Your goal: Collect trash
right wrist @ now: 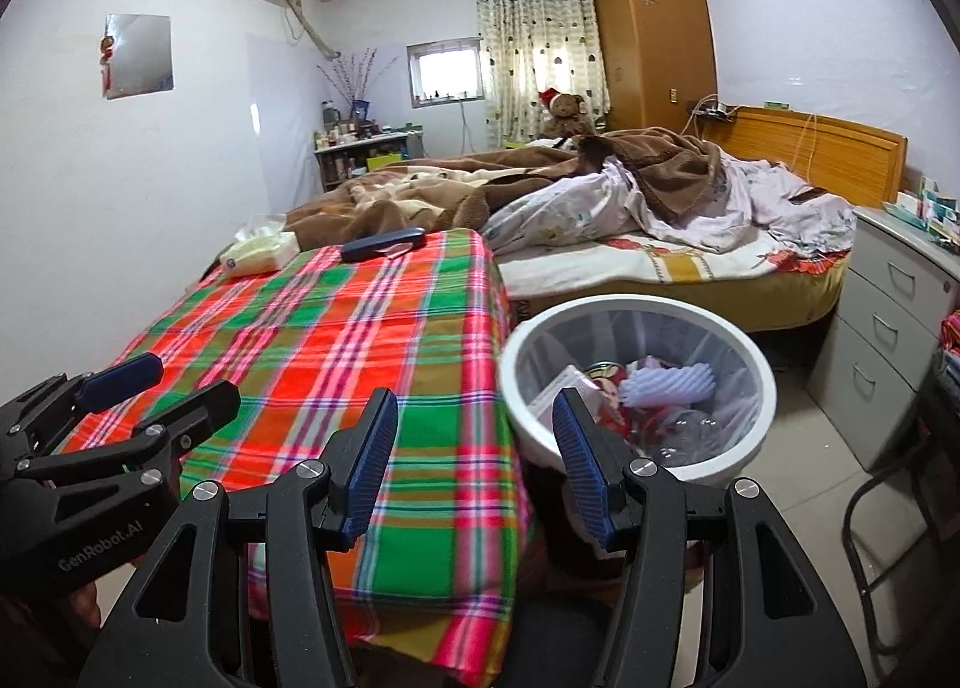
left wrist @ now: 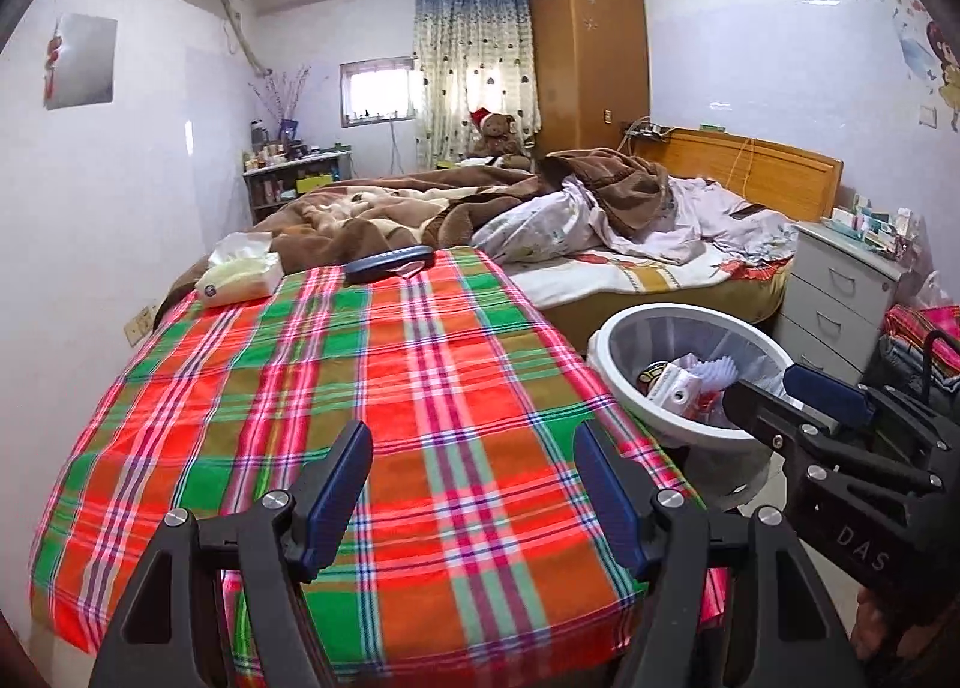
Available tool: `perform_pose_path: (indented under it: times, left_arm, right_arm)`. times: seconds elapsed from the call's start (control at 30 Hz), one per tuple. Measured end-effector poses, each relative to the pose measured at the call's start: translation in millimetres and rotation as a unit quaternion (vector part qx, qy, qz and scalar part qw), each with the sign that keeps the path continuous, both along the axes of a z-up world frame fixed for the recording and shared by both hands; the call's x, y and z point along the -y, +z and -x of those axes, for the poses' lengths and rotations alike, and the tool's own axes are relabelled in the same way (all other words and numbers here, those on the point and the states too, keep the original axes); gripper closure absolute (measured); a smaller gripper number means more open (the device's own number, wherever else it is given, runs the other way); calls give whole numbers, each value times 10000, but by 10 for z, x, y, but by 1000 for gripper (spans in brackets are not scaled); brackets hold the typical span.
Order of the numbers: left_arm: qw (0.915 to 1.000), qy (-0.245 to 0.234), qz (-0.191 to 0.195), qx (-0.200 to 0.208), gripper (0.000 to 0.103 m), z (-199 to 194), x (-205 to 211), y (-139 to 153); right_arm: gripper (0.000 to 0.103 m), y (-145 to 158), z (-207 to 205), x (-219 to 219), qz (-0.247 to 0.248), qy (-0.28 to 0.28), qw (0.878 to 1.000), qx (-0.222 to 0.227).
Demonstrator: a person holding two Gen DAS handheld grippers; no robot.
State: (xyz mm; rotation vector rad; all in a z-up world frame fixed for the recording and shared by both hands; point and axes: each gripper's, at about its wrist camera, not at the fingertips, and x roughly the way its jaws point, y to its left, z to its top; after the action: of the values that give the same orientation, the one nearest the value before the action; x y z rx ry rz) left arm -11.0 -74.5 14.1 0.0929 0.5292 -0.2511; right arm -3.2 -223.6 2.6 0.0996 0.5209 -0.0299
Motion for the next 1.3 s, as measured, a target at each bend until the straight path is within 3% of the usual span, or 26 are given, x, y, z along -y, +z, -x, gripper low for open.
perform_pose_path:
  times: [1.3]
  left_arm:
    - [9999, -43, 125, -6, 34, 110, -39, 34]
  right_arm:
    - [48, 26, 95, -84, 139, -121, 9998, 72]
